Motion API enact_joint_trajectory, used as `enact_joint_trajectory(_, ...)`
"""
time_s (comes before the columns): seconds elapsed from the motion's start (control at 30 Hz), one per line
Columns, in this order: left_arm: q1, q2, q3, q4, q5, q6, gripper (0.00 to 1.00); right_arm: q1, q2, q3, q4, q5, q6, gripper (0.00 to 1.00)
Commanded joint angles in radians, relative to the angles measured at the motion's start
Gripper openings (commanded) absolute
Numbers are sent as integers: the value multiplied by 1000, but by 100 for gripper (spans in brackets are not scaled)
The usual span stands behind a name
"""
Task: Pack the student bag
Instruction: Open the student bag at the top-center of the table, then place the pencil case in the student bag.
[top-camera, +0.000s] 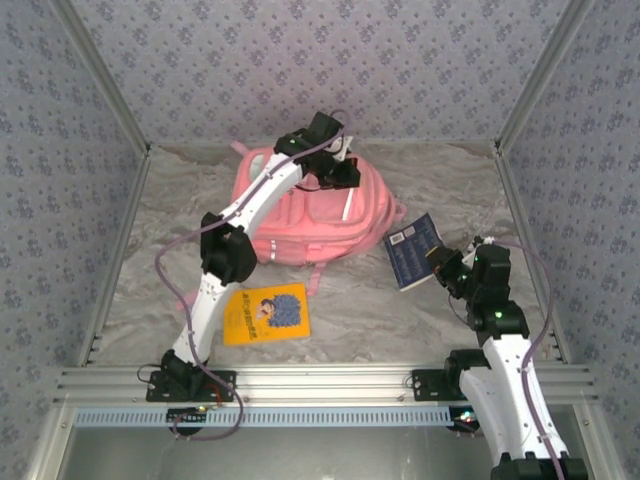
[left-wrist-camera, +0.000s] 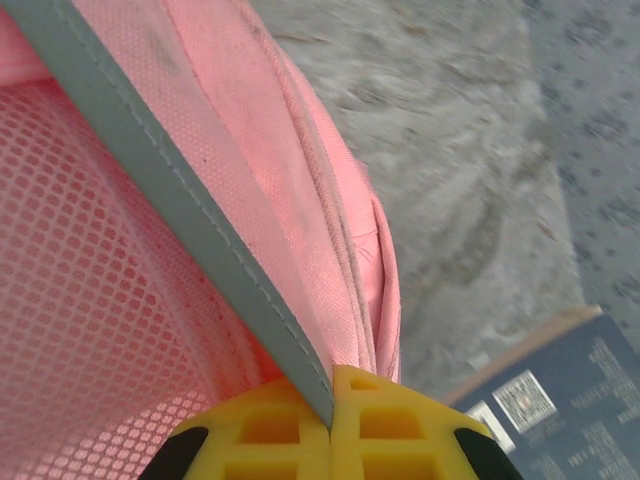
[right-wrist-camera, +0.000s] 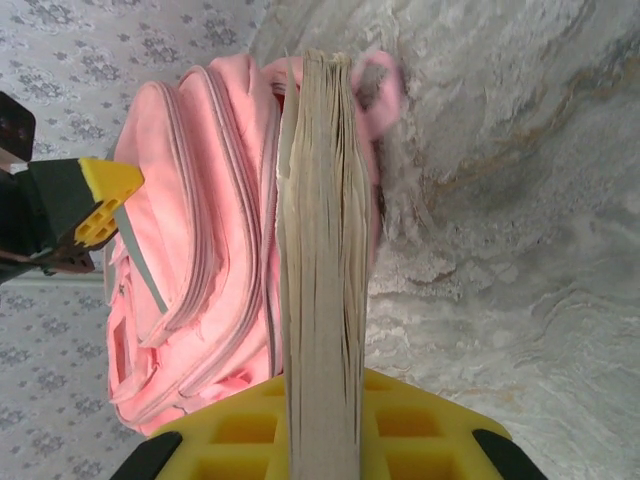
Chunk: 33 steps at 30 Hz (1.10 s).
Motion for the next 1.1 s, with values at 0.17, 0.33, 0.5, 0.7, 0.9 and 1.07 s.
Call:
enact_joint_trajectory(0.17, 43, -366, -51, 6, 137, 141, 0, 59, -24, 255, -195, 169, -130, 0)
enact_joint_trajectory(0.33, 84, -431, -104, 16, 252, 239, 0, 80, -19, 274, -103, 73, -144, 0)
enact_joint_trajectory(0.5, 136, -429, -136, 116, 466, 197, 0, 74, 73, 224, 15, -158, -122, 0)
enact_joint_trajectory(0.7, 145, -426, -150, 171, 549, 167, 0, 74, 217, 178, 233, -376, -76, 0)
enact_joint_trajectory(0.9, 145, -432, -172, 198, 597, 144, 0, 77, 354, 150, 449, -496, 20, 0)
enact_joint_trajectory(1.07, 145, -428, -187, 237, 632, 104, 0, 129, 469, 175, 570, -507, 53, 0)
